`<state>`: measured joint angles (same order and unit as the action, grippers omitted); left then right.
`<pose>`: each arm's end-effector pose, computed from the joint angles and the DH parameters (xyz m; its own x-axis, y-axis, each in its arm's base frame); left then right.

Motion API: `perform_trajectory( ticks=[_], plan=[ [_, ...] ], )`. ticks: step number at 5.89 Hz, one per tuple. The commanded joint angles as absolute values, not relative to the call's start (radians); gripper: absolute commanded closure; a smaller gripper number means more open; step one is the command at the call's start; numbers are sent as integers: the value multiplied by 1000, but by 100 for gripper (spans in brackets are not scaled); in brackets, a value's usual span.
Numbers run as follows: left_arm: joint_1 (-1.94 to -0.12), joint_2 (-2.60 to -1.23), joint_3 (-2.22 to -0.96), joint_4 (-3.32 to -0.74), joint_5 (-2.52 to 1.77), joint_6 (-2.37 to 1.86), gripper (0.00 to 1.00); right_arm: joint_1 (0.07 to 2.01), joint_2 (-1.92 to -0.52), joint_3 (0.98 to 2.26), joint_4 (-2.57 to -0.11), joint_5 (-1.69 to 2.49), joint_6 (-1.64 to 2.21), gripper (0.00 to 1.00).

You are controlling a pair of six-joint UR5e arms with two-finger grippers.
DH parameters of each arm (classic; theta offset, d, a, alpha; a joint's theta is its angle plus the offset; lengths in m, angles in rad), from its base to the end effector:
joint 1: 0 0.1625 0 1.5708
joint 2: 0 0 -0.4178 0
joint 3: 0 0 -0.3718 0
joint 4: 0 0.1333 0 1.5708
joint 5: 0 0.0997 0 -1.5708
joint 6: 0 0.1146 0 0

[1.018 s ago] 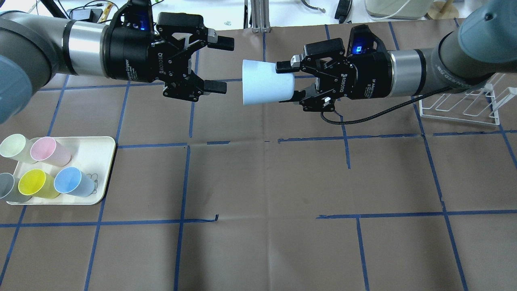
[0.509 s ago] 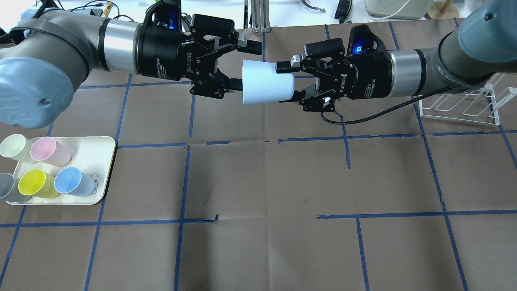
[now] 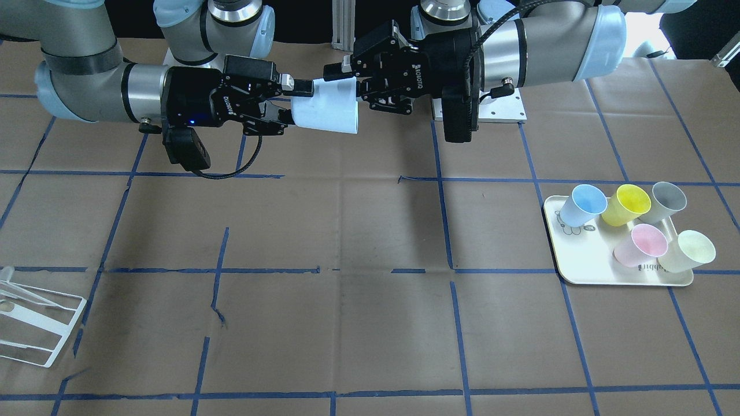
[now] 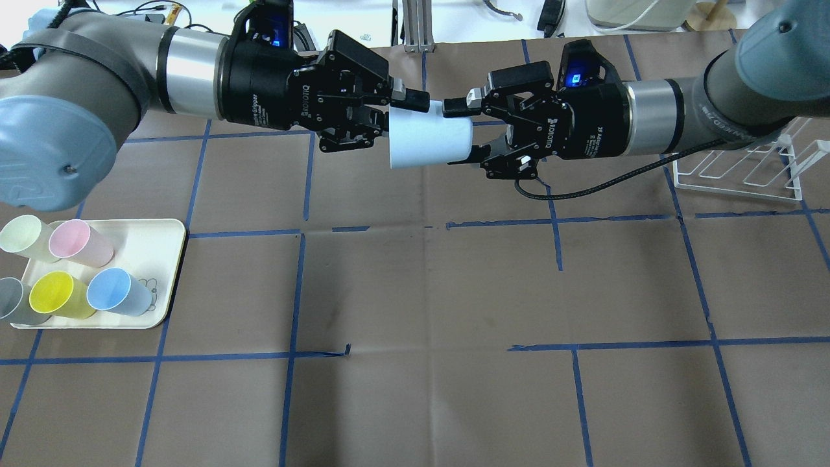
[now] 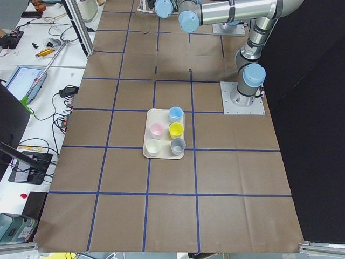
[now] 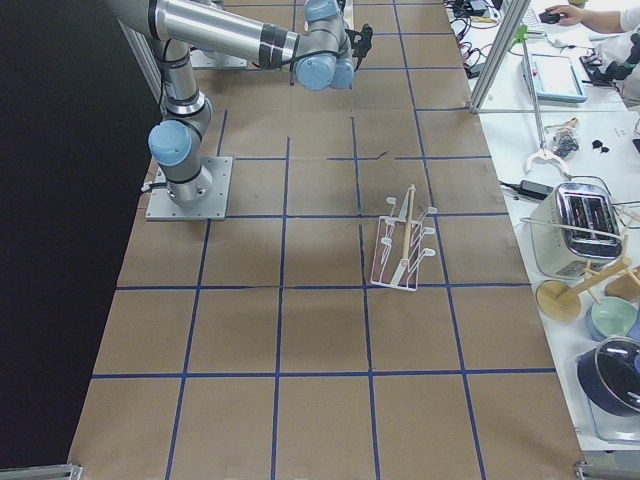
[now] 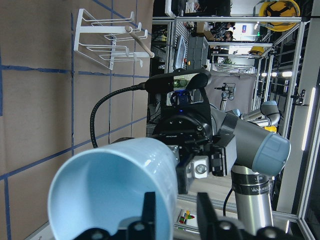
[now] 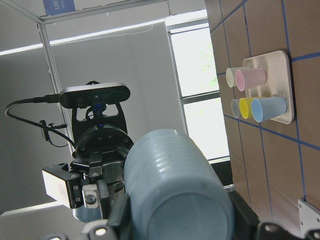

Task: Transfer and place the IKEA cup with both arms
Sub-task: 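Close the left gripper on the cup's open end beside the right gripper, then open the right gripper and pull it back from the cup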

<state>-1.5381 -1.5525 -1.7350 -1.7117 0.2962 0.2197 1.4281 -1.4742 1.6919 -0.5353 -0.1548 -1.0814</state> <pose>-0.2282 -0.4541 0.4659 -0.2829 -0.0643 0.9570 0.0310 0.9966 0.0762 0.1846 -0.4485 0.3978 -0.0482 0.1742 -0.9835 0.0040 0.9847 0.1742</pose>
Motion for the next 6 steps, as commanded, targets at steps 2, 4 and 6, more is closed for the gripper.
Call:
perform_trajectory(
  ticks=[2,4,6],
  plan=[
    [-1532,-1542,-1733,-1712,308,213,100,1428,-1474,1692,-535,-155,-1081,57],
    [-1534,-1540,-1732,-1709,308,187,100,1425,-1476,1690,-534,-135,-1048,0],
    [-1529,-1540,-1712,-1706,371,173,100,1424,-1474,1687,-541,-129,-1042,0]
  ],
)
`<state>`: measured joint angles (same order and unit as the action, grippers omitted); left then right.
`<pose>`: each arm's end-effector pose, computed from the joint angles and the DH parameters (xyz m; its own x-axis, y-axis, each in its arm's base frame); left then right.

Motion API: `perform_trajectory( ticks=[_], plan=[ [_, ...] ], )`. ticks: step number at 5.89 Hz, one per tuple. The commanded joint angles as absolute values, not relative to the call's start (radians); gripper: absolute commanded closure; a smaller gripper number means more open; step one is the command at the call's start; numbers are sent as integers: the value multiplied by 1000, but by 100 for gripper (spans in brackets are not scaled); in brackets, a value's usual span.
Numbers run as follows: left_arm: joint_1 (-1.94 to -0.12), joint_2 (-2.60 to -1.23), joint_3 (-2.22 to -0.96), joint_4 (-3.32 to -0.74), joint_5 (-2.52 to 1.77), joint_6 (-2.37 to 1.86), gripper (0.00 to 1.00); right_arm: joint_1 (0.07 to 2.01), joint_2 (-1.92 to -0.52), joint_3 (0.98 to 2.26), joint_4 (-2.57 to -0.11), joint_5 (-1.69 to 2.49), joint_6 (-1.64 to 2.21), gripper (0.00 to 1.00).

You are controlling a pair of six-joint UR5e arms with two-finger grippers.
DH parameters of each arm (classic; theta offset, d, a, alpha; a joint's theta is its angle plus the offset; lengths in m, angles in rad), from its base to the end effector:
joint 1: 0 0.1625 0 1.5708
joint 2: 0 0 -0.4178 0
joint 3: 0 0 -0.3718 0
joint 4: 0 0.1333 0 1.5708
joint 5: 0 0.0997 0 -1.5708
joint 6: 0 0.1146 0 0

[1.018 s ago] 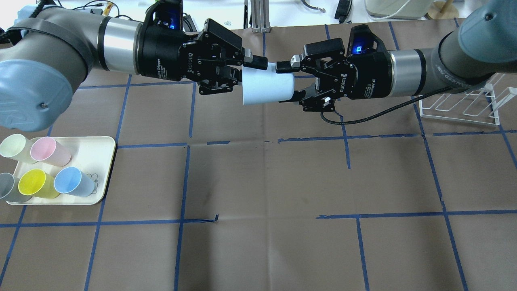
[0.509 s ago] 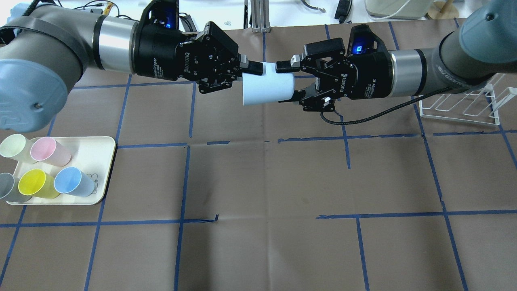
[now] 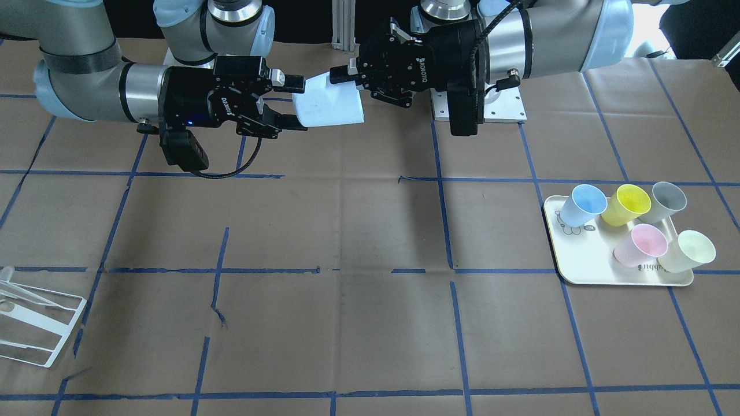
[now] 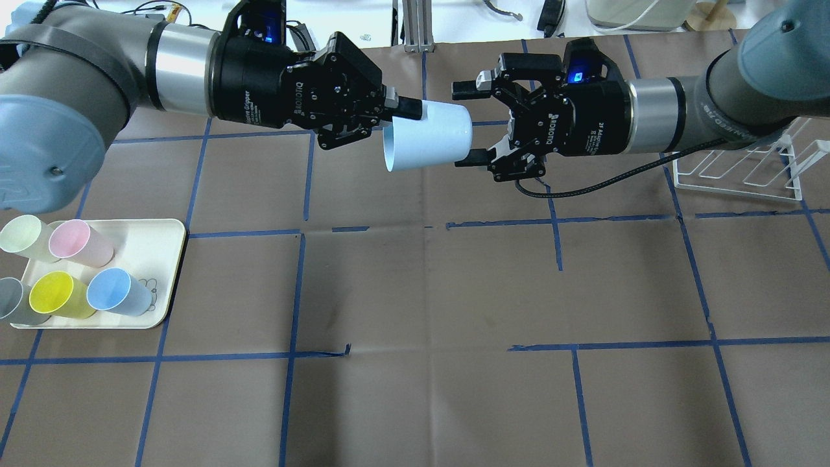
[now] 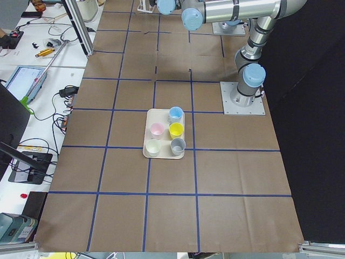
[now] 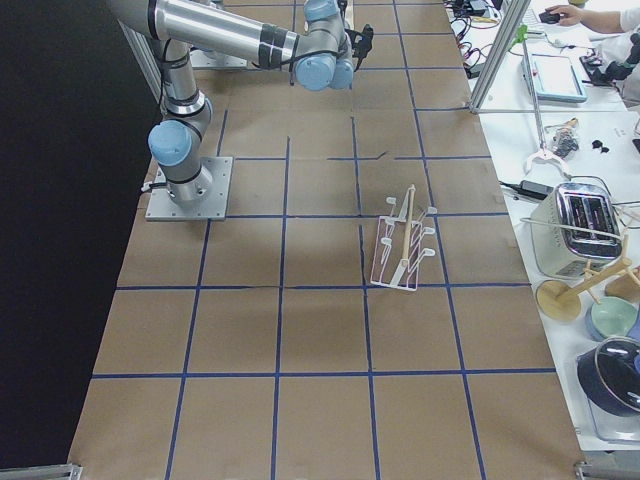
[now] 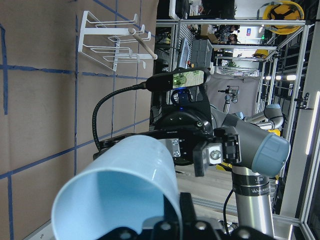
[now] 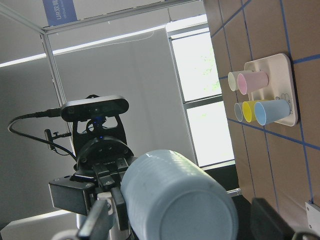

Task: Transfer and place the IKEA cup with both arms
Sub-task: 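Open the right gripper and pull it back from the cup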

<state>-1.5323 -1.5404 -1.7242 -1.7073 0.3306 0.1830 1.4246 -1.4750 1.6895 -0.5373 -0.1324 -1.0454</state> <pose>-0.2245 -0.4521 0.4729 -0.3165 -0.0750 0.9456 0.0208 0.9961 0.0860 0.1830 -0.4520 0.3999 -0.0368 0.2046 -0.9782 0.0287 0.9786 0.2036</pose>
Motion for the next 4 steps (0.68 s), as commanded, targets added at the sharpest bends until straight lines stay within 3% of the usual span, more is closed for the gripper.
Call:
perform_trajectory(
  ticks=[1,4],
  plan=[
    [-1528,-1537,-1704,-1701,541,172,100,1407,-1473,1660,-552,-129,-1011,0],
    [-1523,-1542,-1706,-1588,1154,192,100,1312,-1456,1632,-881,-310,-731,0]
  ],
)
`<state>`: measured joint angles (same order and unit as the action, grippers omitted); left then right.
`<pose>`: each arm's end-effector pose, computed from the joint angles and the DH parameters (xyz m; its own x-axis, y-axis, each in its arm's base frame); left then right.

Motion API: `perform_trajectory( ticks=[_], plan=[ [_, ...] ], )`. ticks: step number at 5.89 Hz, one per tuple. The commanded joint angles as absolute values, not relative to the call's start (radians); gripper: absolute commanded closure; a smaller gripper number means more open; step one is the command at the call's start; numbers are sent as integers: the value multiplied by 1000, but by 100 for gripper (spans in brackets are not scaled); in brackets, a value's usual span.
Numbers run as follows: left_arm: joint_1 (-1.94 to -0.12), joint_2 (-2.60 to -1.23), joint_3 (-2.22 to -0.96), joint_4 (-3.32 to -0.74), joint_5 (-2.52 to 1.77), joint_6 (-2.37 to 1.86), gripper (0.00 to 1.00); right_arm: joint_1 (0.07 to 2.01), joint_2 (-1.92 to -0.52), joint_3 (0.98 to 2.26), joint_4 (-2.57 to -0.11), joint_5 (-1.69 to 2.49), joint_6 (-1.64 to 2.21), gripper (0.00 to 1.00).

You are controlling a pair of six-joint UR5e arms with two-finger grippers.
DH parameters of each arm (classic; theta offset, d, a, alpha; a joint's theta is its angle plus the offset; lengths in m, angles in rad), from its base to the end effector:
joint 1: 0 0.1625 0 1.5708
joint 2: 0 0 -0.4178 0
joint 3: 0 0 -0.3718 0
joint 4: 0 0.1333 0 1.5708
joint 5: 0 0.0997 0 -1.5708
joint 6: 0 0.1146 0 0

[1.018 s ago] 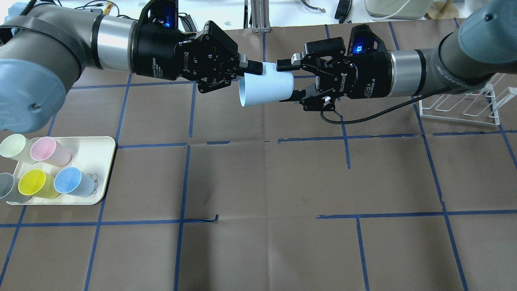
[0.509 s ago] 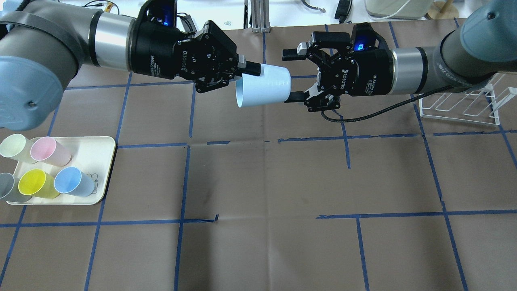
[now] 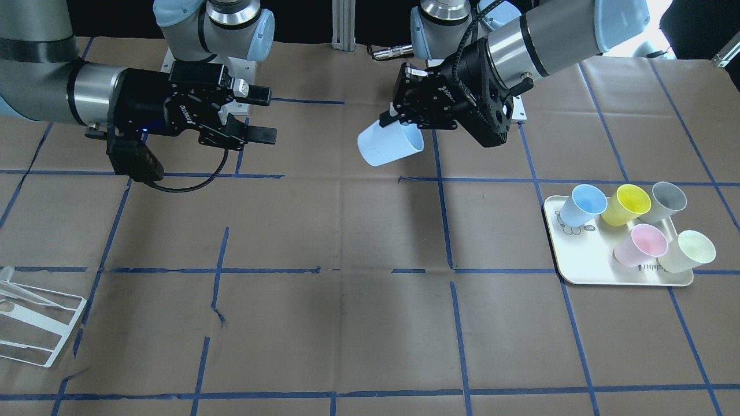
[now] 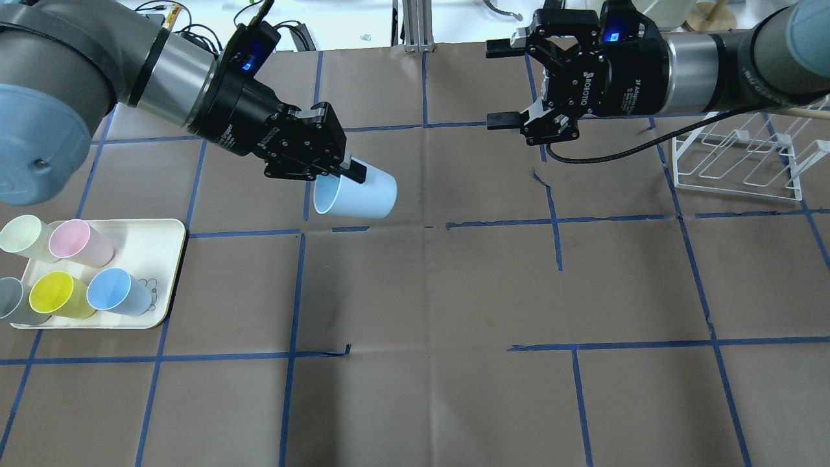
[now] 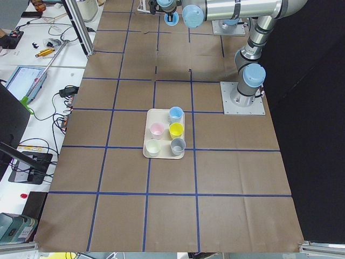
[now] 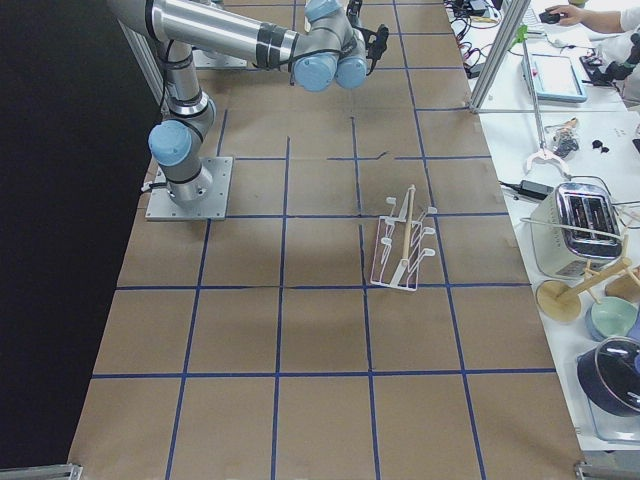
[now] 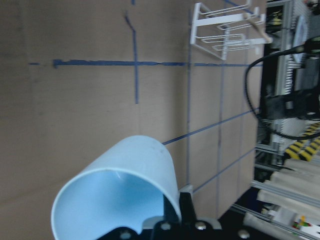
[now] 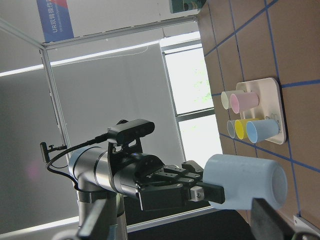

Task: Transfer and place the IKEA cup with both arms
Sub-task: 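Lower the cup onto the white tray with the left gripper while the right arm retracts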

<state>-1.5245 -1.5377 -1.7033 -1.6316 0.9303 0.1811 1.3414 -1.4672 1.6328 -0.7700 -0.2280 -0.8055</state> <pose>-0.1812 -0.4488 0.4366 -0.7917 0.0474 0.6090 0.0985 0.9938 0.0507 0.1373 -0.4893 0.4200 -0.1194 0.1772 -0.9769 0.0622 0.9833 0.1708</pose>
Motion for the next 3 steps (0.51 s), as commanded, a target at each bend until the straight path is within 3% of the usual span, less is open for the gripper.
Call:
perform_trajectory(
  ticks=[1,3],
  plan=[
    [-1520,-1542,-1726,-1557,1328,246,100,1277,-1410,1631,-1028,-477,-726,0],
    [-1387,-1609,-1735,-1453,1541,395,100,1212,-1368,1618,-1432,-862,-534,0]
  ],
)
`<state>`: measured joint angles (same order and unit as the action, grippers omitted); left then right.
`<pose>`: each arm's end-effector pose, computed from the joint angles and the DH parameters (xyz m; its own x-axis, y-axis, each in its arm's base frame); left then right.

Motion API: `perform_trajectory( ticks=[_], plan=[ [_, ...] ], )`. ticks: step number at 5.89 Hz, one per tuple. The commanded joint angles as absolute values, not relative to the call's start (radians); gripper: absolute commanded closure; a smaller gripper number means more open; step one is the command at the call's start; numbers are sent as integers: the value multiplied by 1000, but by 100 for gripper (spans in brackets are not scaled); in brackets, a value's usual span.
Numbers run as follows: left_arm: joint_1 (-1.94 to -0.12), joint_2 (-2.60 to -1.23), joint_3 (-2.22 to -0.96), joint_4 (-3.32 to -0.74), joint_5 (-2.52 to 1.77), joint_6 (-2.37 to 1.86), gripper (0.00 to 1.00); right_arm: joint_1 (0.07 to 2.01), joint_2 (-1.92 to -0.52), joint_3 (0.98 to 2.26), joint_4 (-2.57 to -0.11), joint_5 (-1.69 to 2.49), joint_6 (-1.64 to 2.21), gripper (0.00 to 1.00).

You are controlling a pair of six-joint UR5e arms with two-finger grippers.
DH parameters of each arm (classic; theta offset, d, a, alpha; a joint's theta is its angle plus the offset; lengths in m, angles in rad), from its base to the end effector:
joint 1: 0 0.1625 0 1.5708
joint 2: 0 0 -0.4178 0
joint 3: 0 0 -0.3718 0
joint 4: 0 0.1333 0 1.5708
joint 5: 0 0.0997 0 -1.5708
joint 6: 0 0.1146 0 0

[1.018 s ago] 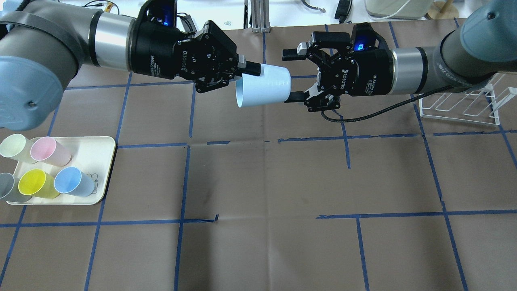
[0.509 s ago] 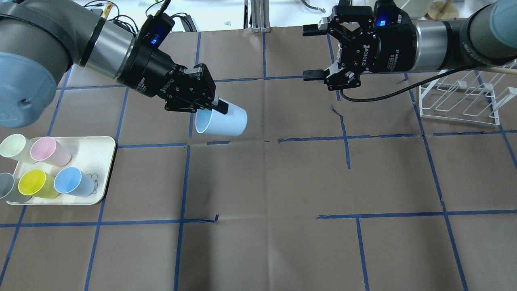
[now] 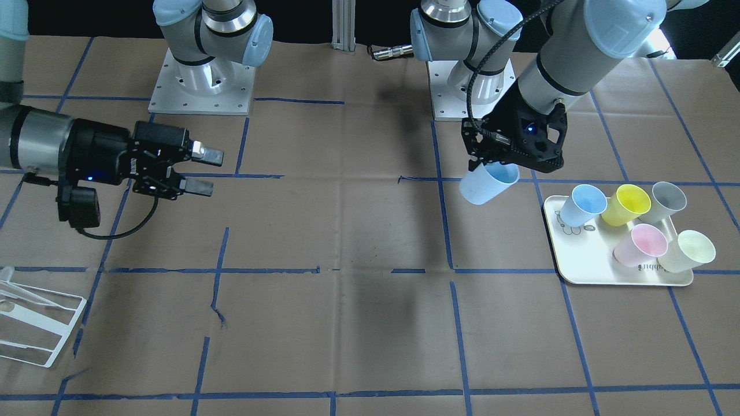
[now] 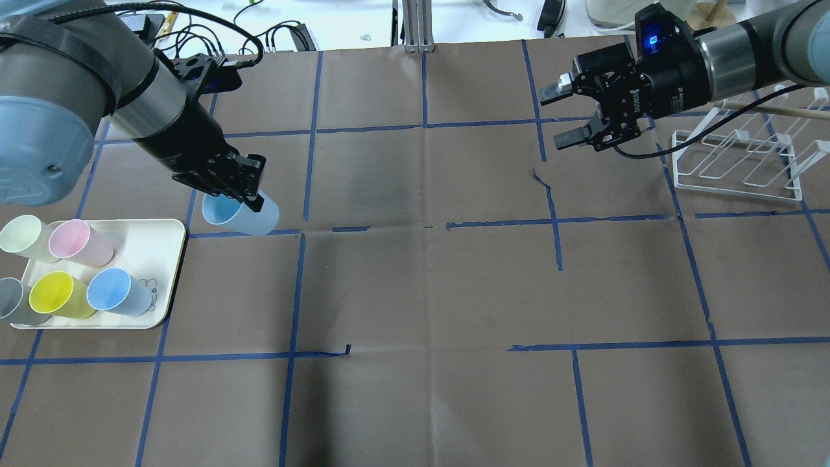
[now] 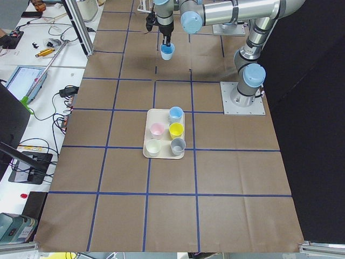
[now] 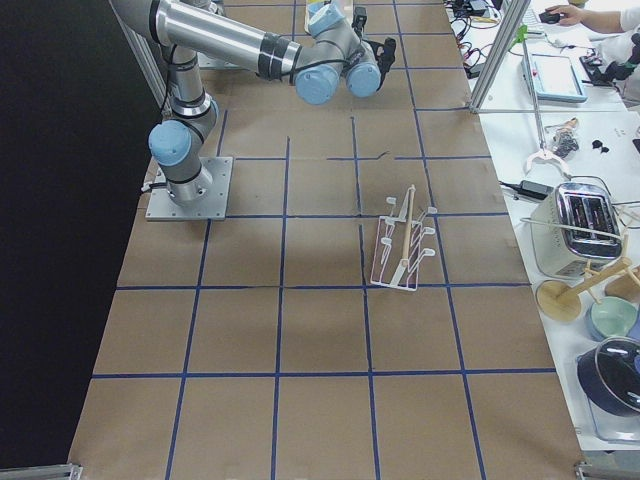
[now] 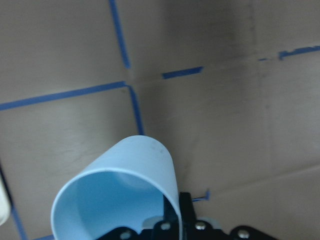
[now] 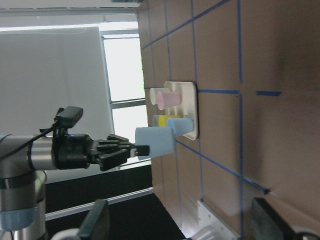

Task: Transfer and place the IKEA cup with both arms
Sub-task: 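Lower the cup onto the white tray with the left gripper while the right arm retracts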

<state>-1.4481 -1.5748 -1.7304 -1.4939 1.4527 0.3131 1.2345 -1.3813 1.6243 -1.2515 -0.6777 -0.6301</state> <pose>-0.0896 -0.4725 0.3977 -0.9740 0.1793 0.1383 0.1872 0.9812 0.0462 0.0499 -0.5319 0.3694 -0.5320 0.0134 -0.8466 -0.0424 0.9982 0.0424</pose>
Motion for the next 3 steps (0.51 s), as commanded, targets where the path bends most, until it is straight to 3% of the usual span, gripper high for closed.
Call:
perform_trajectory(
  ticks=[1,3],
  plan=[
    [-1300,-1671,-1735,-1395,1604,510,100,1213,-1387,1588,-1527,-1058,-412,0],
    [-1194,-1826,-1749,-1243,1704,598,100,1314,-1446,1502,-1512,-1284,-234,0]
  ],
)
